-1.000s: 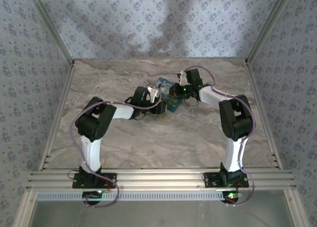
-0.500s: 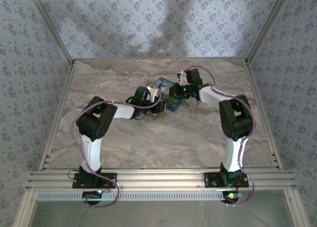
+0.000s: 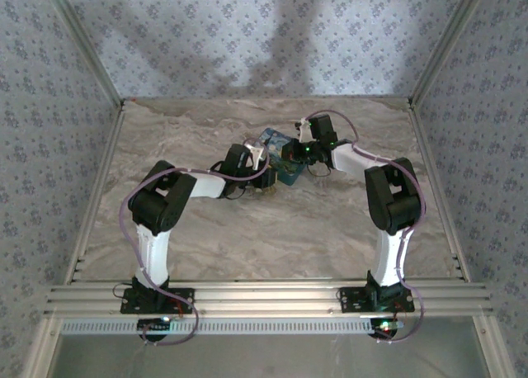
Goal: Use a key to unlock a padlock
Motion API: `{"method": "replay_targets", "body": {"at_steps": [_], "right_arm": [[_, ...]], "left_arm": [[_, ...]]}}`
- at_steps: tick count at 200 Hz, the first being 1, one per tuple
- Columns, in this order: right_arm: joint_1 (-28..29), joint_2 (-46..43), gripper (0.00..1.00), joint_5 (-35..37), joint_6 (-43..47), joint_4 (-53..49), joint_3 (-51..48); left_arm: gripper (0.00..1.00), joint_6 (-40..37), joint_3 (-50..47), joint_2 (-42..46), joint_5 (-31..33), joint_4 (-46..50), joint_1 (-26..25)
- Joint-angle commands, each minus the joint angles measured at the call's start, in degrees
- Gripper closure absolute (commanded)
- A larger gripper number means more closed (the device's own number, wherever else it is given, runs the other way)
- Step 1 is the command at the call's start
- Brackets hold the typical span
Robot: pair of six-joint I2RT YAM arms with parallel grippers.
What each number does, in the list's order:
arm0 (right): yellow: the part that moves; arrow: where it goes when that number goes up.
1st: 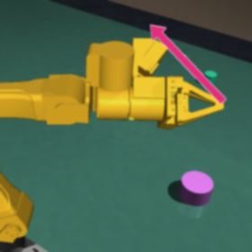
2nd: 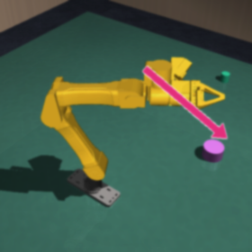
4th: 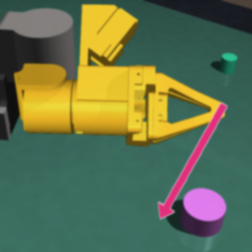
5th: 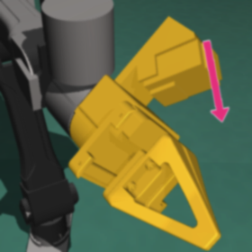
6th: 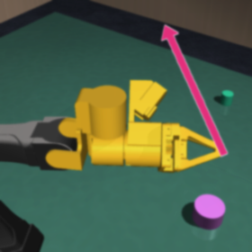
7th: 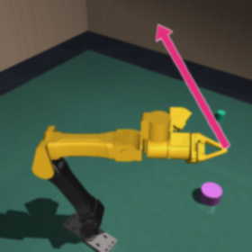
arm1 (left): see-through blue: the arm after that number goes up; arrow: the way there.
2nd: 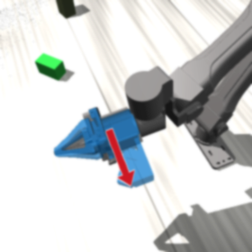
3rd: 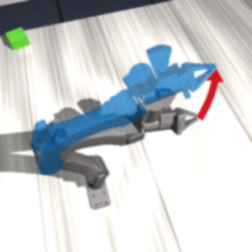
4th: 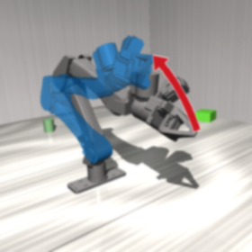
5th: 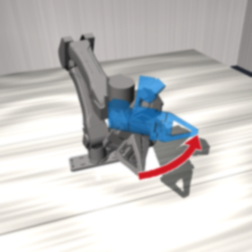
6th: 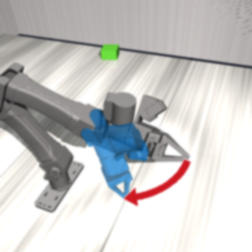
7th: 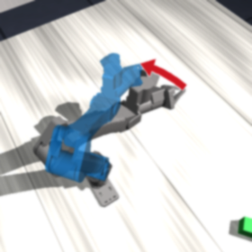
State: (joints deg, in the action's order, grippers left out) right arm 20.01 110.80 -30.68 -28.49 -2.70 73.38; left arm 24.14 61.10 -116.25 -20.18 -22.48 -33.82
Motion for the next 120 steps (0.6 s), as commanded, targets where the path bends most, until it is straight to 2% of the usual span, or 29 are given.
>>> {"method": "replay_targets", "body": {"at_steps": [1,50,120], "right_arm": [[0.54,1.26,1.0,1.79,0.19,-3.96,-1.42],[0.73,1.17,1.0,1.9,-0.07,-3.69,-1.65],[0.79,-2.82,1.0,2.91,0.25,0.75,-4.31]], "left_arm": [[0.61,0.53,1.63,-1.26,1.83,1.07,-0.63],[0.66,0.9,2.05,-0.99,4.58,2.86,-0.98],[0.72,3.65,1.32,0.63,1.88,2.16,-1.11]]}}
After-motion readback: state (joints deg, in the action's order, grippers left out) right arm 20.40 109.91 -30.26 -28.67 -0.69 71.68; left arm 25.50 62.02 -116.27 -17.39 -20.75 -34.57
